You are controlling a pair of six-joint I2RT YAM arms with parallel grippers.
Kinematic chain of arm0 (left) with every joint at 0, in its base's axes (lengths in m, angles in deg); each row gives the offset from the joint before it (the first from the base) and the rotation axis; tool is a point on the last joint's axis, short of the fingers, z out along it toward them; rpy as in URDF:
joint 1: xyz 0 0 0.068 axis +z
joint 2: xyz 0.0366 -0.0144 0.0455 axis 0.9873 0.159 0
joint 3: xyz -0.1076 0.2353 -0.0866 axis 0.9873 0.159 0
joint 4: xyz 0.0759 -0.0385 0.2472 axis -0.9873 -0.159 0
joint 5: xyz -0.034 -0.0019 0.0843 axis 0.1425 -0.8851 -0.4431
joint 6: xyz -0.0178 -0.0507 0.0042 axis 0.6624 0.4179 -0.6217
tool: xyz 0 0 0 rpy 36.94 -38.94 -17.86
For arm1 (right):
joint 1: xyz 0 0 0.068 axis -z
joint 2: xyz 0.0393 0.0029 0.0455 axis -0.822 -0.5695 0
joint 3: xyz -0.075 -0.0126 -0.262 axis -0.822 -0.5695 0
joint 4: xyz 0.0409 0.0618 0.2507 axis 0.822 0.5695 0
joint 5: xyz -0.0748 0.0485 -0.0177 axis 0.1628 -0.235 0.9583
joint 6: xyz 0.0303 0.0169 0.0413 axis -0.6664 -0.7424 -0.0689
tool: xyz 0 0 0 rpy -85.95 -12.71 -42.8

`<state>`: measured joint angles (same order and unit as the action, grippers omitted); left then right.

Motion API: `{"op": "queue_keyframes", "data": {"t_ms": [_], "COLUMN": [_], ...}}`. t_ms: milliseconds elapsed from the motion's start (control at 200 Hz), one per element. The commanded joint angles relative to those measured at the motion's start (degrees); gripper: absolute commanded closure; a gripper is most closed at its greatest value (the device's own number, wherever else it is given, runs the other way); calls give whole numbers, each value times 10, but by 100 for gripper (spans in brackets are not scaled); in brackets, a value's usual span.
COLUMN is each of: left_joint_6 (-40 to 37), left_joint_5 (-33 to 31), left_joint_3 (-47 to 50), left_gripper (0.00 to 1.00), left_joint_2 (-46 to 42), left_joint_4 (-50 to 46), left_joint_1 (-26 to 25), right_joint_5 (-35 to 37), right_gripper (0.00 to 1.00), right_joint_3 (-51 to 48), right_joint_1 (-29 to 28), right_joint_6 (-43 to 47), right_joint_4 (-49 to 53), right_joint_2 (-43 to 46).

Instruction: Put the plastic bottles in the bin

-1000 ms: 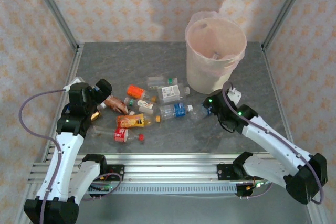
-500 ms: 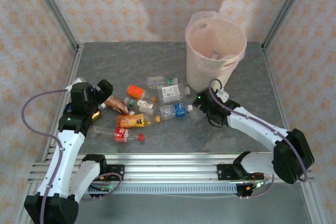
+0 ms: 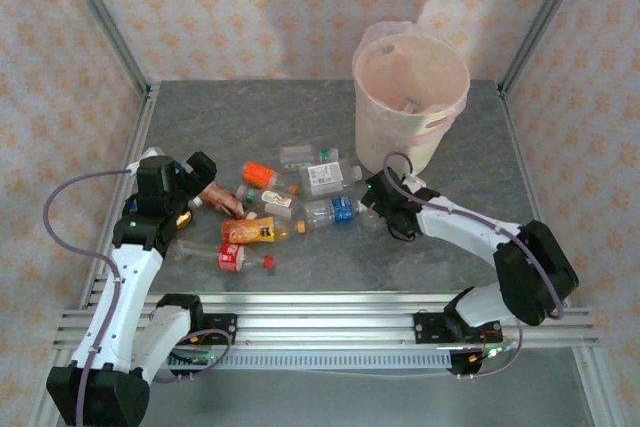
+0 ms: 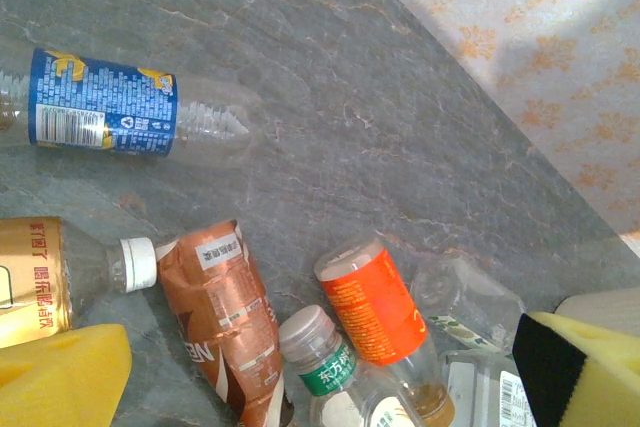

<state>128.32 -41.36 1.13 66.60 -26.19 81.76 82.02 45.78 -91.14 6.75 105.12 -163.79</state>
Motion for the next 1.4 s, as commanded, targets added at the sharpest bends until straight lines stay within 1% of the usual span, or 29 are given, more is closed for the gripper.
{"op": "queue_keyframes", "data": {"t_ms": [0,120,395,540,936,1066,1221,1266,1311,1391], "left_joint_6": [-4,-4,-5,-5,-6,-7,-7,-7,-7,-8], "left_joint_5": [3,3,4,2,1,0,-1,-1,-1,-1], "left_joint_3": [4,1,-4,-7,-11,-13,-13,-14,-14,-15], "left_gripper": [0,0,0,0,0,0,0,0,0,0], "left_joint_2": [1,3,9,11,11,11,9,9,9,9], "left_joint_4": [14,14,14,14,7,6,2,1,0,0], "left_joint_1": [3,3,3,3,3,3,3,3,3,3], "right_joint_5": [15,11,-5,-16,-9,-13,-12,-7,-1,10], "right_gripper": [1,3,14,14,14,20,37,43,45,46], "right_joint_3": [-7,-15,-33,-37,-26,-23,-20,-20,-20,-20], "right_joint_1": [5,14,38,49,58,58,58,58,58,58], "right_joint_6": [8,10,30,47,66,74,78,78,78,79], "right_joint_4": [-3,-2,5,10,12,10,16,20,27,40], "right_joint_2": [-14,-21,-23,-34,-84,-99,-100,-96,-91,-78]}}
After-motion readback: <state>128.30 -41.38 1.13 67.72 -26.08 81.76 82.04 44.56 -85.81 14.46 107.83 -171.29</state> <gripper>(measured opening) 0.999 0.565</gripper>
